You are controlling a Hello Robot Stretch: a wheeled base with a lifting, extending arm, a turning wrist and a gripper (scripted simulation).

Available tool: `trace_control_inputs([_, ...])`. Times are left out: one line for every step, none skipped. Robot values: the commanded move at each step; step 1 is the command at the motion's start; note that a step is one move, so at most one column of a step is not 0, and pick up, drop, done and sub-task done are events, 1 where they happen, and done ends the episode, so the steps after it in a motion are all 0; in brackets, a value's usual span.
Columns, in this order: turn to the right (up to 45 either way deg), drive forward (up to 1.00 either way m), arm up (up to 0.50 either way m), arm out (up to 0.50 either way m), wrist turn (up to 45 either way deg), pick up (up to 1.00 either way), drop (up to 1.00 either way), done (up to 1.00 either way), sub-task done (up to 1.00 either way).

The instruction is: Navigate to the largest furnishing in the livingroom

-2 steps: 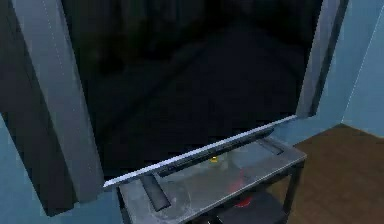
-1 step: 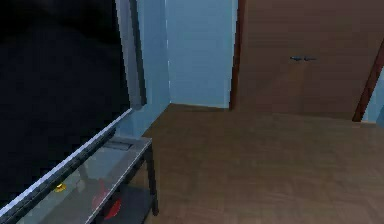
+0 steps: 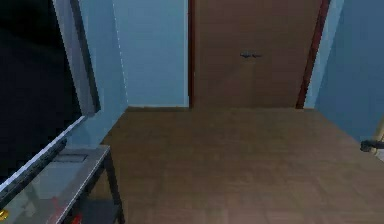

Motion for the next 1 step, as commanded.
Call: trace_control_inputs([0.0,1.0,0.0,0.0,0.0,0.0,0.0,0.0,0.0])
